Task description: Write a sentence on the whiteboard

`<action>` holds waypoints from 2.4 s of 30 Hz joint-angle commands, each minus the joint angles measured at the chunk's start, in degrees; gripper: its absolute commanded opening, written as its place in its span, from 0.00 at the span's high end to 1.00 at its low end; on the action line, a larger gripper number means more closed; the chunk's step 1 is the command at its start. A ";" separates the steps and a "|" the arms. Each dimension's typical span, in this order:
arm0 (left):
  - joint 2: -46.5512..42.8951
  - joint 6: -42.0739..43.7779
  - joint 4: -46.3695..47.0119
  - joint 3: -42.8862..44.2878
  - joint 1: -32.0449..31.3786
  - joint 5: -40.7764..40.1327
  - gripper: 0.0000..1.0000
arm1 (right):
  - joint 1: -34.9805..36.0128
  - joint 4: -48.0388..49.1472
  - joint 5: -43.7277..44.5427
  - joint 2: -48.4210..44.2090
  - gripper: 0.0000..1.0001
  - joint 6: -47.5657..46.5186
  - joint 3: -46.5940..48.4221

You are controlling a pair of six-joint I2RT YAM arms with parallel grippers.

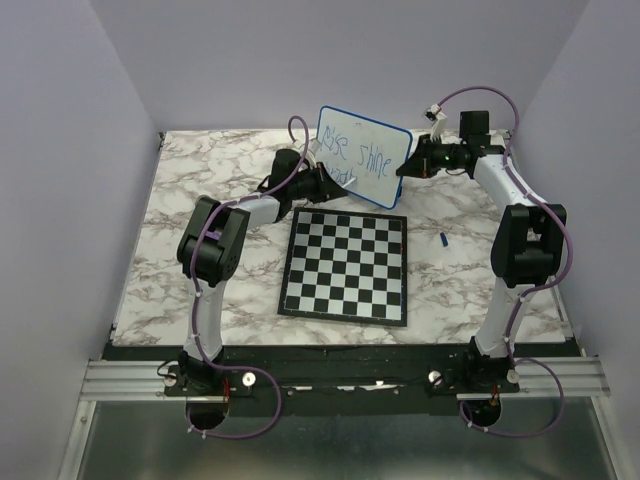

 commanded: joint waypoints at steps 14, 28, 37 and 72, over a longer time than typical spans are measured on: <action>2.61 0.60 -2.15 2.90 -0.41 -1.24 1.00 | 0.26 -0.40 -2.14 0.59 1.00 -0.27 -0.28; 3.66 0.43 -3.03 4.84 -1.29 0.87 1.00 | 0.26 -0.40 -2.14 0.77 1.00 -0.18 -0.19; 3.58 0.43 -3.12 4.84 -2.00 1.67 1.00 | 0.26 -0.40 -2.23 0.77 1.00 -0.18 -0.19; -1.61 -2.74 2.95 1.14 -0.15 1.23 1.00 | 0.26 -0.40 -2.14 0.50 1.00 -0.18 -0.28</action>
